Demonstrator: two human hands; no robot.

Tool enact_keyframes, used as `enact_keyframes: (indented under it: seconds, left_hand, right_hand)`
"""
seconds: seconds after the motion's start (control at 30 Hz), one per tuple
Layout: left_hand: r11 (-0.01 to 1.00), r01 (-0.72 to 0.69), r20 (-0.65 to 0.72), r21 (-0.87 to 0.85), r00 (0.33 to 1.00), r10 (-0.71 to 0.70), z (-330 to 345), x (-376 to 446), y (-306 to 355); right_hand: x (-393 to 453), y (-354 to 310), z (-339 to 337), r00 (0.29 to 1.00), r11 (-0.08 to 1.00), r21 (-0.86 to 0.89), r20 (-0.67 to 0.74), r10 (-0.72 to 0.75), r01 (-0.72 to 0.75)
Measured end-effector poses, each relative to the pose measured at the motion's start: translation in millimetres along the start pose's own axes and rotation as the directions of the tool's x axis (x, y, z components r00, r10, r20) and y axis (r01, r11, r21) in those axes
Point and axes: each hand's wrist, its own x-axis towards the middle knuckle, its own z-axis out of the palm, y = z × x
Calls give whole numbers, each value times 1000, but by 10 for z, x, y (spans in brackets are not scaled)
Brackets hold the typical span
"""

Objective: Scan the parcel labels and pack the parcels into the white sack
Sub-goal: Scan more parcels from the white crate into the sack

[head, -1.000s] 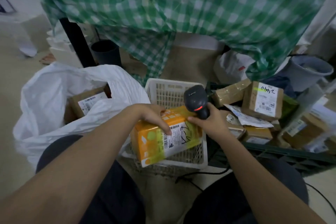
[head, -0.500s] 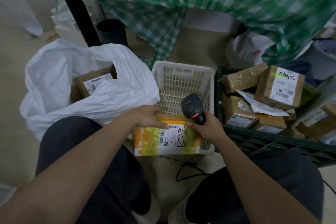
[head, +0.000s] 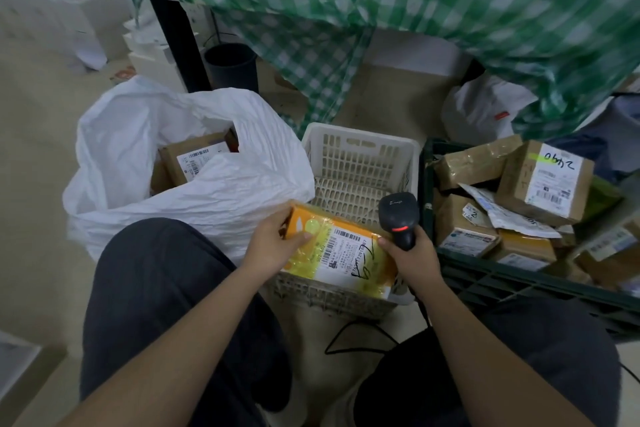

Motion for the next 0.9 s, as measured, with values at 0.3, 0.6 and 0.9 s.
enact_keyframes:
  seconds: [0.3, 0.6, 0.9]
  left_hand:
    - [984, -95, 293, 150, 955, 47, 95, 151, 356]
    - [920, -39, 199, 390, 979, -43, 48, 354, 552]
    - [982, 8, 190, 187, 981, -44, 47, 447, 621]
  right_hand:
    - [-62, 128, -171, 990, 956, 267, -35, 138, -123]
    - [-48, 165, -190, 983, 931, 321, -6, 184, -172]
    - [-47, -88, -242, 999, 975, 220, -1, 41, -40]
